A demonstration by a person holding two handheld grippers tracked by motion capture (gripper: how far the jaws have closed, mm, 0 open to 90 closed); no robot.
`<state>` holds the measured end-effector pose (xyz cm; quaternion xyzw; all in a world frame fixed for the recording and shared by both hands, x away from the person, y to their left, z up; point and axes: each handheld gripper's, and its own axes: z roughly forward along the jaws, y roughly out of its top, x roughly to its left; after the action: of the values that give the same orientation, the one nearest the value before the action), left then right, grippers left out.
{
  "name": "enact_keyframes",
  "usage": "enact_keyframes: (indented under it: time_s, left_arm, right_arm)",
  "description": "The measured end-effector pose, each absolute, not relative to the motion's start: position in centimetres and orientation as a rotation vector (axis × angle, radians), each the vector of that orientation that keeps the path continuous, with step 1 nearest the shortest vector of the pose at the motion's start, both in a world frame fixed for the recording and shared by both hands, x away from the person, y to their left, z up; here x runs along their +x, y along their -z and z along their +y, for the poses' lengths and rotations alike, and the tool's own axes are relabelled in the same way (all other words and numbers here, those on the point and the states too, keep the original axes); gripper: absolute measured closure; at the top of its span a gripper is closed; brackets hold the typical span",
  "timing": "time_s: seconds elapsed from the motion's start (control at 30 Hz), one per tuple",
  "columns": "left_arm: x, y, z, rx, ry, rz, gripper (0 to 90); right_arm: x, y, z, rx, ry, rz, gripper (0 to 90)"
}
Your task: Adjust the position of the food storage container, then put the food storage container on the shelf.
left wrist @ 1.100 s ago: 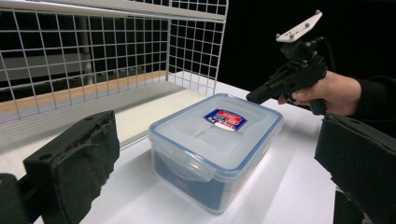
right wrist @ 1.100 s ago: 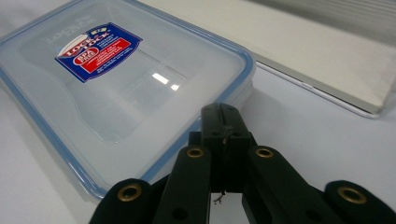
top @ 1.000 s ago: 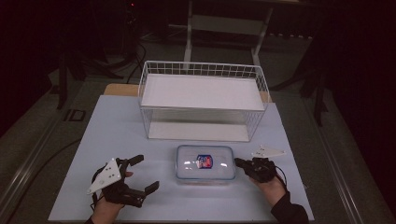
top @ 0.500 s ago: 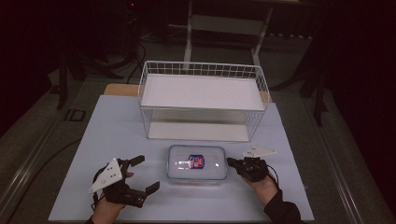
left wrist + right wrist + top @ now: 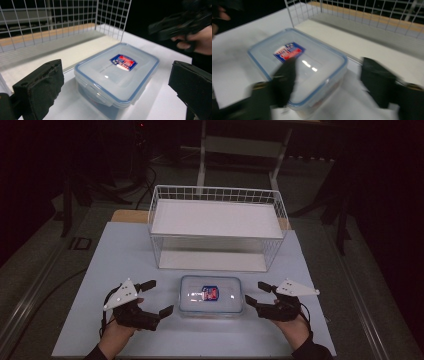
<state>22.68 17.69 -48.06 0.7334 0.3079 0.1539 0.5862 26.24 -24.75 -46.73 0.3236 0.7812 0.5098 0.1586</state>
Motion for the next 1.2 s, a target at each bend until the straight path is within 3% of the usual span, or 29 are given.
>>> enact_keyframes:
  time_s: [0.07, 0.13, 0.67, 0.97, 1.2]
  left_arm:
    - [23.3, 47.9, 17.4, 1.722, -0.335, 0.731, 0.0]
    - [23.8, 47.7, 17.1, 1.732, -0.313, 0.746, 0.0]
    - [27.3, 48.4, 16.1, 1.744, -0.240, 0.855, 0.0]
    - [29.6, 49.8, 16.5, 1.713, -0.048, 1.058, 0.0]
    - [31.1, 51.4, 16.1, 1.725, 0.265, 1.177, 1.9]
  right_arm:
    - [25.9, 46.4, -24.7, 0.896, -1.476, 2.217, 12.3]
    - [25.8, 46.2, -24.8, 0.894, -1.516, 2.216, 10.3]
    - [25.8, 44.9, -25.1, 0.863, -1.484, 2.126, 19.5]
    - [26.2, 45.4, -24.7, 0.846, -1.479, 2.214, 19.4]
    - [26.2, 45.3, -24.5, 0.901, -1.478, 2.243, 12.9]
